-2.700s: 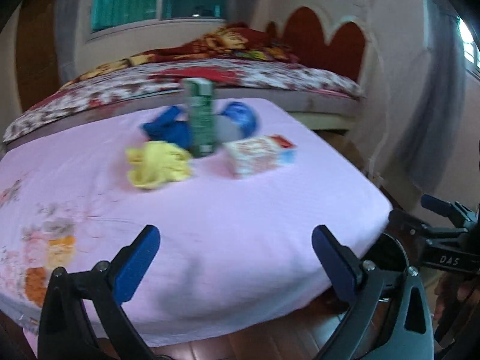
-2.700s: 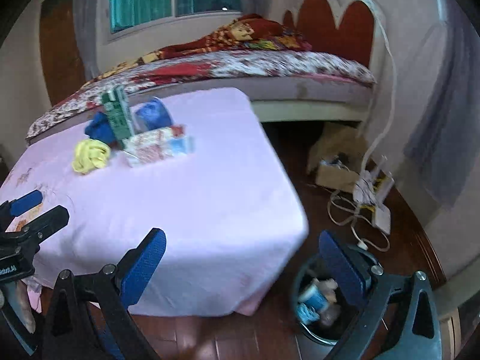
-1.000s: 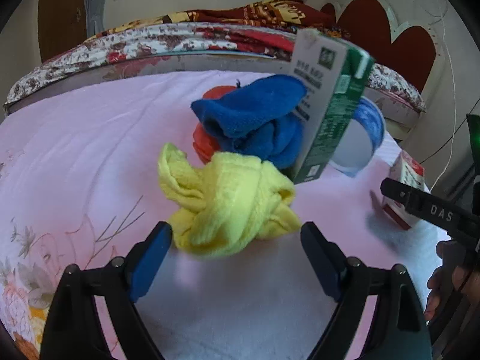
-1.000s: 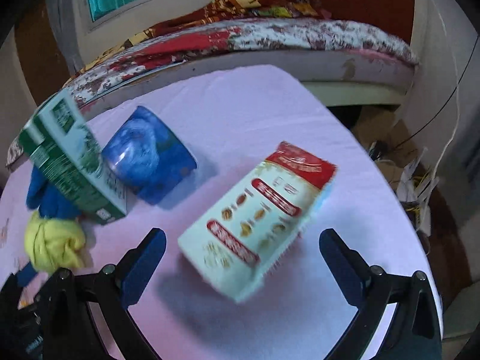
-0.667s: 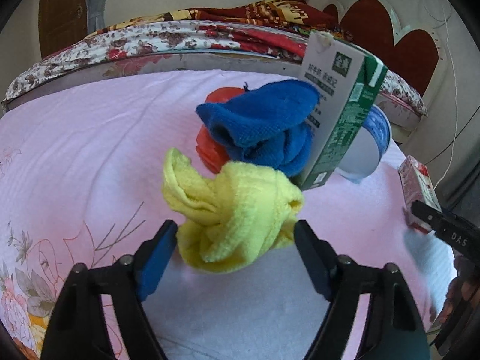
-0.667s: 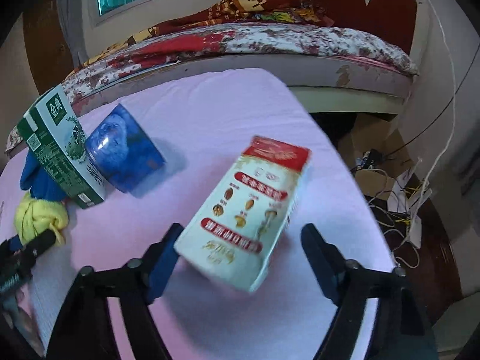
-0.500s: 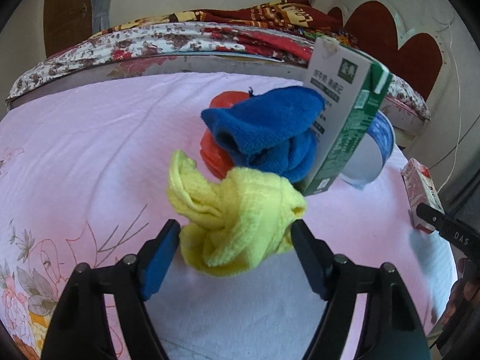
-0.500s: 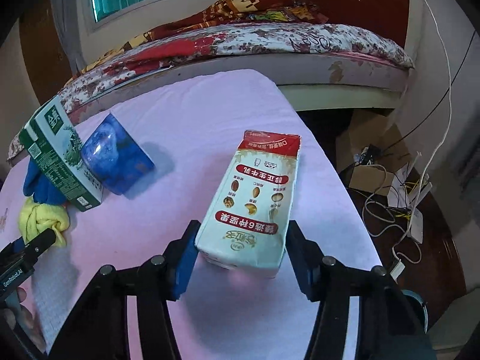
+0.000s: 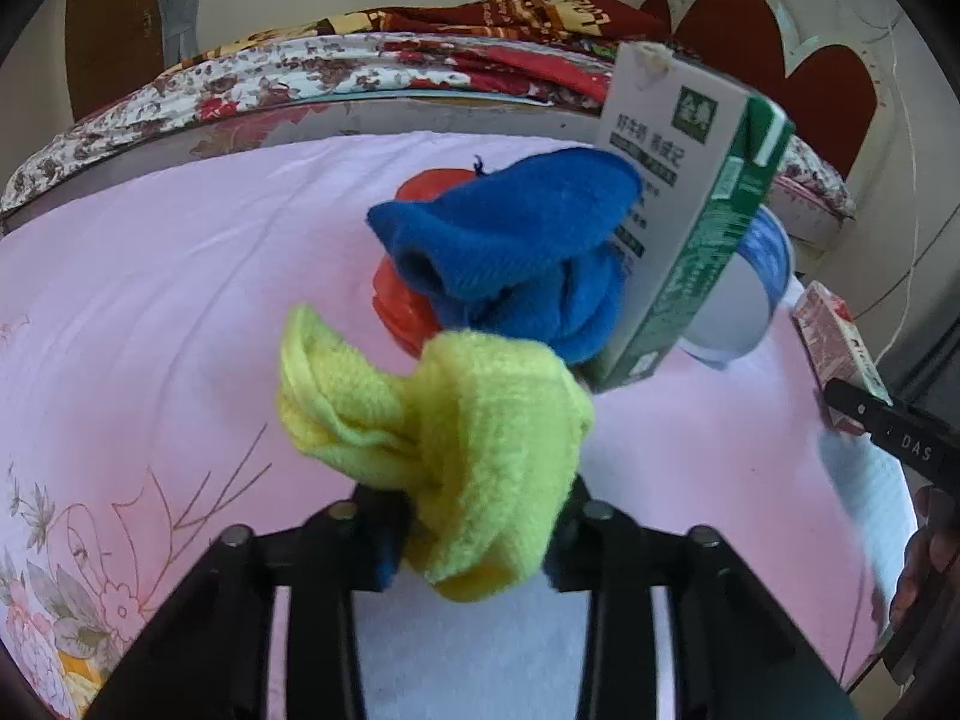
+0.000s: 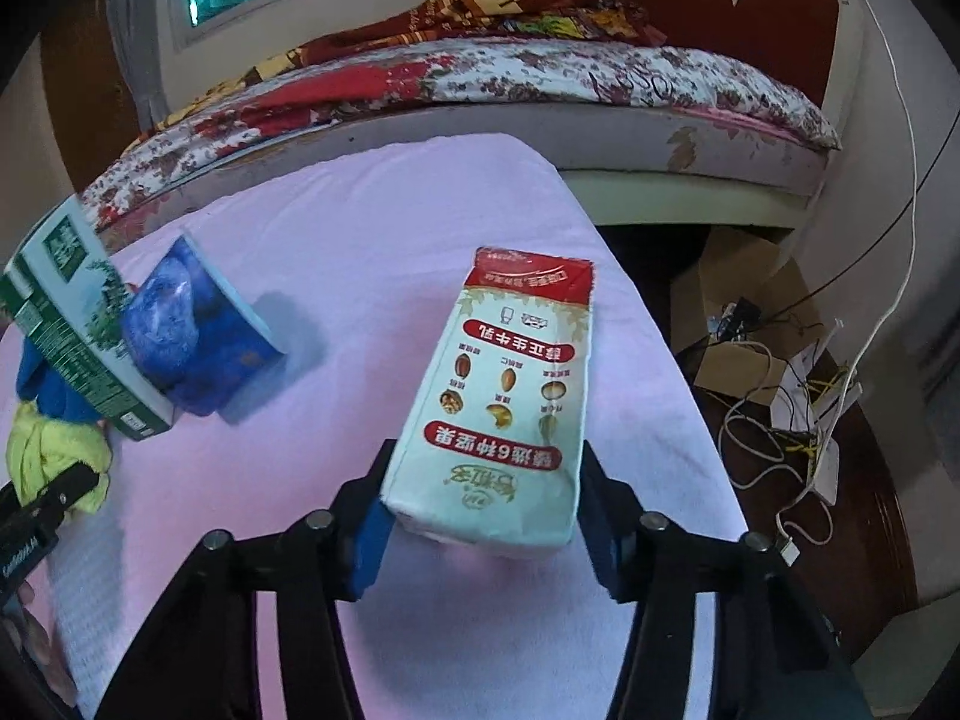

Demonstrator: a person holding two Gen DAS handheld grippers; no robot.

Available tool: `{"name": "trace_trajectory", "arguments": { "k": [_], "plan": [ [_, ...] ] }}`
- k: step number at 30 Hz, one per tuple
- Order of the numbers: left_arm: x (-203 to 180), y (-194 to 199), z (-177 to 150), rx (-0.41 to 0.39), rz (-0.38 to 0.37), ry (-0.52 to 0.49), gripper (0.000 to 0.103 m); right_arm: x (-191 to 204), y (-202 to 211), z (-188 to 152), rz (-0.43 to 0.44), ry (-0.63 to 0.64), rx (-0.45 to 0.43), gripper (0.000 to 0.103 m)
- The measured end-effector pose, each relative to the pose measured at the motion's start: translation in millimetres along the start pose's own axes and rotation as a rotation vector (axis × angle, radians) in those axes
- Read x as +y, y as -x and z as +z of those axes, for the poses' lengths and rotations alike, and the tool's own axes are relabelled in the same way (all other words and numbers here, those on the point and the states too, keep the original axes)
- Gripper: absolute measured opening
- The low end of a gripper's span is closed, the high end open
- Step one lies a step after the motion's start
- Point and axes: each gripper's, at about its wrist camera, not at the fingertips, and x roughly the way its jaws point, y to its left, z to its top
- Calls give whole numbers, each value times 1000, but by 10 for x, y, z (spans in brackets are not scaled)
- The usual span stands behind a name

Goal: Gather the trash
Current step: 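Carry the yellow cloth and snack box over the bucket and open both tools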

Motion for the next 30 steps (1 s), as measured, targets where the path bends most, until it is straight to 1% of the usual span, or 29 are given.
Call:
{"name": "trace_trajectory", "arguments": {
  "k": [4,8,13,15,20,23,30],
  "plan": [
    [14,132,-86,-22,-14,-8,31,-11,144,-112,28,20,-19,55],
    [-15,332,-194,-51,-20,-34,31,-21,407,-247,35,52,-57,54],
    [-83,502,-313,-67,-27,-46,31,-23,768,-442,34,101,-98,54],
    [-103,544,-354,-66,-33,-46,31,-57,918,-536,42,108,-111,54],
    [-204,665,-450,-67,-43,-68,31,-169,1243,-764,29,141,-136,54],
    [-260,720,-496,-64,-55,-71,31,-282,1409,-872,23,138,-145,54],
    [-658,954,-645,-93,-105,-143,31,-573,1775,-1133,-10,136,-169,54]
  ]
}}
